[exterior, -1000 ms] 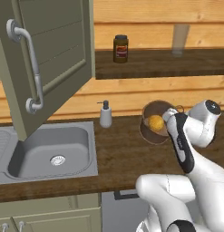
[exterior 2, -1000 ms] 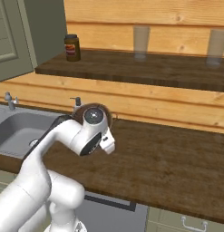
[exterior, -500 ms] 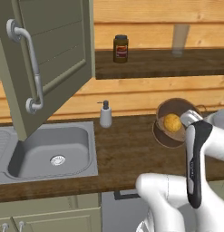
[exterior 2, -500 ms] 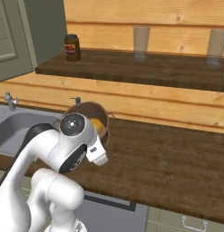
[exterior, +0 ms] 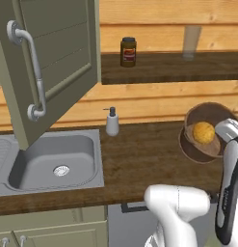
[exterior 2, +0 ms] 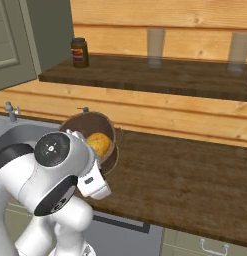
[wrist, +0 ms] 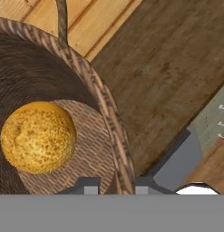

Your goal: Open the cabinet, pick up the bread from the cabinet and place it in the basket. Then move the basket to the dining counter.

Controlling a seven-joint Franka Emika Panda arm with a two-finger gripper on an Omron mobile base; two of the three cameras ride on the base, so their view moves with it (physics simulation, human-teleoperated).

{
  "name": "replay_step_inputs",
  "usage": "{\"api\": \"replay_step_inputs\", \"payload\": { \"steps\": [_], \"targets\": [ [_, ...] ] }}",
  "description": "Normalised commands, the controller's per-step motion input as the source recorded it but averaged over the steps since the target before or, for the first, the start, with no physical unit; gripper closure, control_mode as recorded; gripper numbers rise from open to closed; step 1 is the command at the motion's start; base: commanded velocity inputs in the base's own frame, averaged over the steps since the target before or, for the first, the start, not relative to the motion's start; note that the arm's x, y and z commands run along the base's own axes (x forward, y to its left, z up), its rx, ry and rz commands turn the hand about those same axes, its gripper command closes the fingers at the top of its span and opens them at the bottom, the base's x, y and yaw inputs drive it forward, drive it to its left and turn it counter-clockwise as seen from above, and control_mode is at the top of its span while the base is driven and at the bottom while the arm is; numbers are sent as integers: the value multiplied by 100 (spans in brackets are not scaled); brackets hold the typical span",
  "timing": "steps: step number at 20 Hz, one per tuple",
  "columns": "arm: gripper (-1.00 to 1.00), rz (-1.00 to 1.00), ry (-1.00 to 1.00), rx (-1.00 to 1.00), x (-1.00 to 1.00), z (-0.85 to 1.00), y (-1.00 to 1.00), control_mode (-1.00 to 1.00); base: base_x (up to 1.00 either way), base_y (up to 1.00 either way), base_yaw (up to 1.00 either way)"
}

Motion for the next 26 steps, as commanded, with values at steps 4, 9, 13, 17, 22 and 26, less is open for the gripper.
{"api": "replay_step_inputs", "payload": {
  "steps": [4,9,13,17,22,26],
  "targets": [
    [100,0,0,0,0,0,0,100,-98,-29,-11],
    [100,0,0,0,0,0,0,100,-52,-49,-59],
    [100,0,0,0,0,0,0,100,-1,-17,-89],
    [100,0,0,0,0,0,0,100,0,-1,-97],
    [100,0,0,0,0,0,0,100,0,-20,-93],
    [100,0,0,0,0,0,0,100,0,-34,-89]
  ]
}}
